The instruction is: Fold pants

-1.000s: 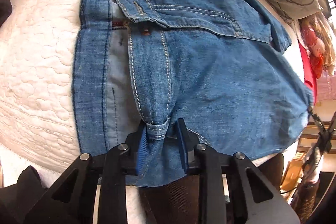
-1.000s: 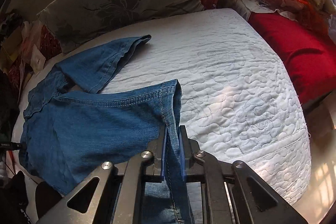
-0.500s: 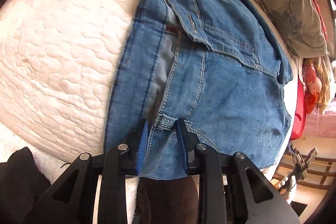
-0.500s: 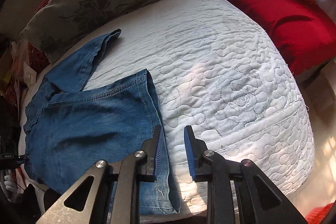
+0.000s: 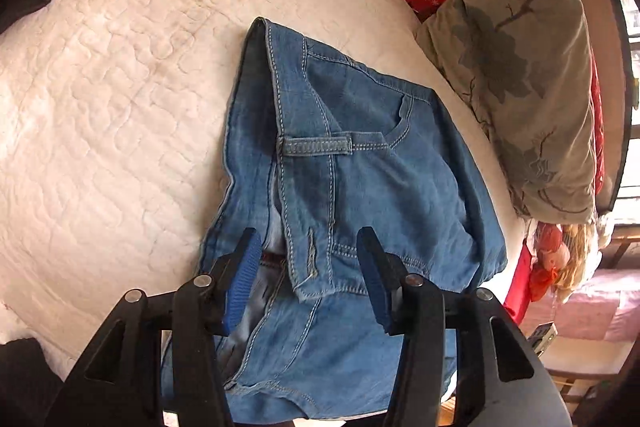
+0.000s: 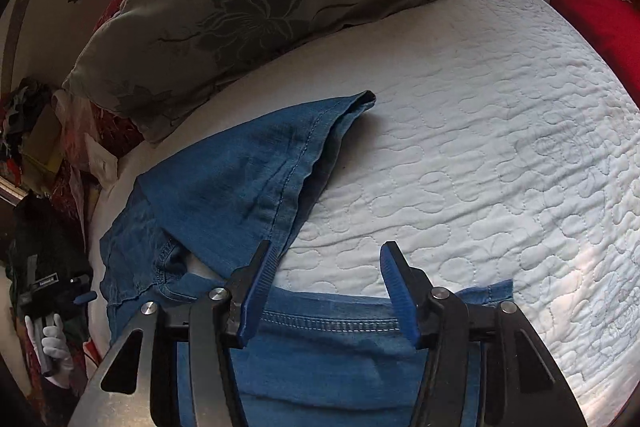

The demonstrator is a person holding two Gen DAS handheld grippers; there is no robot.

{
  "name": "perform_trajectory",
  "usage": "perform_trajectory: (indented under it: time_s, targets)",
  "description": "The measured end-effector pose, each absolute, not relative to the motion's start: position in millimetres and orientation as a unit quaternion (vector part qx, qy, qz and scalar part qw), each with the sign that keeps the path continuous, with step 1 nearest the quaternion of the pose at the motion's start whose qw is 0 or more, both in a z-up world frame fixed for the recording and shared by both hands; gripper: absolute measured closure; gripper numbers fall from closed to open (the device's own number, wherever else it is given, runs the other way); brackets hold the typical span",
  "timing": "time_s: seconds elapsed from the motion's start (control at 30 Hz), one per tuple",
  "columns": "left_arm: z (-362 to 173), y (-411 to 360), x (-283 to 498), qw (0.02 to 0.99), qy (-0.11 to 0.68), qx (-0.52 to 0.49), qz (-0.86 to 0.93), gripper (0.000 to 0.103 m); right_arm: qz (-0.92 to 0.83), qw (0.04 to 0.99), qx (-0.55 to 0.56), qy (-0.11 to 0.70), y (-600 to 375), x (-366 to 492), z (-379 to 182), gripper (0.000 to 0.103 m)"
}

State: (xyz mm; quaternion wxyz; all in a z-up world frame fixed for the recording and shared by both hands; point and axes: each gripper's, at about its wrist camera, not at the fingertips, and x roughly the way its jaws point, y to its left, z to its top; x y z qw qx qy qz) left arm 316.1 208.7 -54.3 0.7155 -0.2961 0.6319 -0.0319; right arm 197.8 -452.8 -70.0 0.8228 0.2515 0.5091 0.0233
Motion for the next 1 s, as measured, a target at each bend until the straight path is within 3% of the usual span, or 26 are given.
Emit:
perform_trajectory:
  time_s: [0.13, 0.53, 0.6, 0.63, 0.67, 0.83, 0.93, 1.0]
  targets:
    - [-74, 190, 326, 0.701, 0.648, -0.296, -0.037, 0.055, 0.060, 0.816, 0.224, 0.530, -422, 224, -86, 0.047]
    - [-81, 174, 323, 0.700, 0.663, -0.262, -0.047, 0.055, 0.103, 0.851, -0.023, 0.514, -321, 230, -93, 0.047]
    - [-80, 175, 323, 0.700, 0.663, -0.263, -0.046, 0.055, 0.090, 0.849, -0.059, 0.517, -314, 234, -96, 0.058]
    - [-79, 176, 322, 0.700, 0.662, -0.263, -0.046, 0.055, 0.095, 0.848, -0.070, 0.516, -313, 235, -96, 0.089]
    - [-78, 178, 322, 0.700, 0.662, -0.264, -0.048, 0.055, 0.102, 0.846, -0.075, 0.518, -313, 238, -94, 0.099]
    - [-65, 190, 330, 0.711, 0.649, -0.269, -0.033, 0.055, 0.041, 0.885, -0.091, 0.455, -340, 307, -23, 0.099]
    - [-55, 198, 331, 0.715, 0.638, -0.284, -0.032, 0.055, -0.024, 0.900, -0.046, 0.432, -377, 356, 14, 0.080]
    - [-48, 204, 329, 0.727, 0.632, -0.268, -0.028, 0.055, -0.032, 0.906, 0.003, 0.423, -400, 361, 26, 0.080]
